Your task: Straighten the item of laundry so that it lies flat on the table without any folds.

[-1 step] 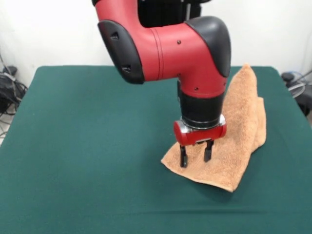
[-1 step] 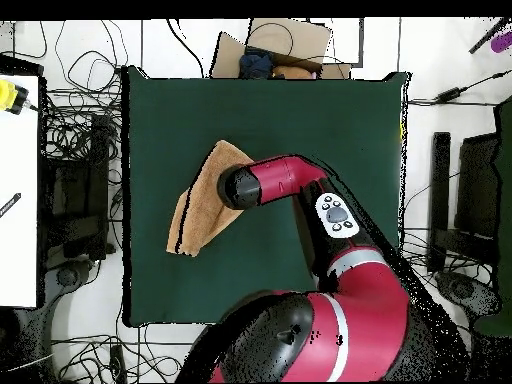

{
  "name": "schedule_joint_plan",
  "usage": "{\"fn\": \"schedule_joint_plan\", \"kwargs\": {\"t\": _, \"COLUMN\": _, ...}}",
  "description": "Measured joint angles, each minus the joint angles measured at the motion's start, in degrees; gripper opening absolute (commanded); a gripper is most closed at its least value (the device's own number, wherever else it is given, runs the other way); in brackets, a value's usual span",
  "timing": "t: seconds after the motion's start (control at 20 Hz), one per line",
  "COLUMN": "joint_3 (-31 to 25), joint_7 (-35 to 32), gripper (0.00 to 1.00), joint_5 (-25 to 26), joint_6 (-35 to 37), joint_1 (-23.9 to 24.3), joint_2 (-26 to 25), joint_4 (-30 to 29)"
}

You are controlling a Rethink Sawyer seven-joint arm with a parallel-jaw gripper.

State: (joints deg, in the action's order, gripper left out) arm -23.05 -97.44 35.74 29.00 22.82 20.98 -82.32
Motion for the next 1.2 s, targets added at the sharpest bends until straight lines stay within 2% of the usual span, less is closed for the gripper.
{"fn": "schedule_joint_plan", "kwargs": {"t": 0.2, "joint_3": 0.45, "joint_7": 0.0, "gripper": 1.0, "joint_5": -0.03, "joint_6": 1.55, "joint_1": -1.04, "joint_2": -0.14, "joint_4": 1.17}}
{"fn": "schedule_joint_plan", "kwargs": {"t": 0.25, "joint_3": 0.44, "joint_7": 0.0, "gripper": 0.0, "joint_5": -0.07, "joint_6": 1.95, "joint_1": -1.24, "joint_2": -0.25, "joint_4": 1.53}}
{"fn": "schedule_joint_plan", "kwargs": {"t": 1.2, "joint_3": 0.26, "joint_7": 0.0, "gripper": 0.0, "joint_5": -0.08, "joint_6": 2.2, "joint_1": -1.57, "joint_2": -0.49, "joint_4": 2.28}}
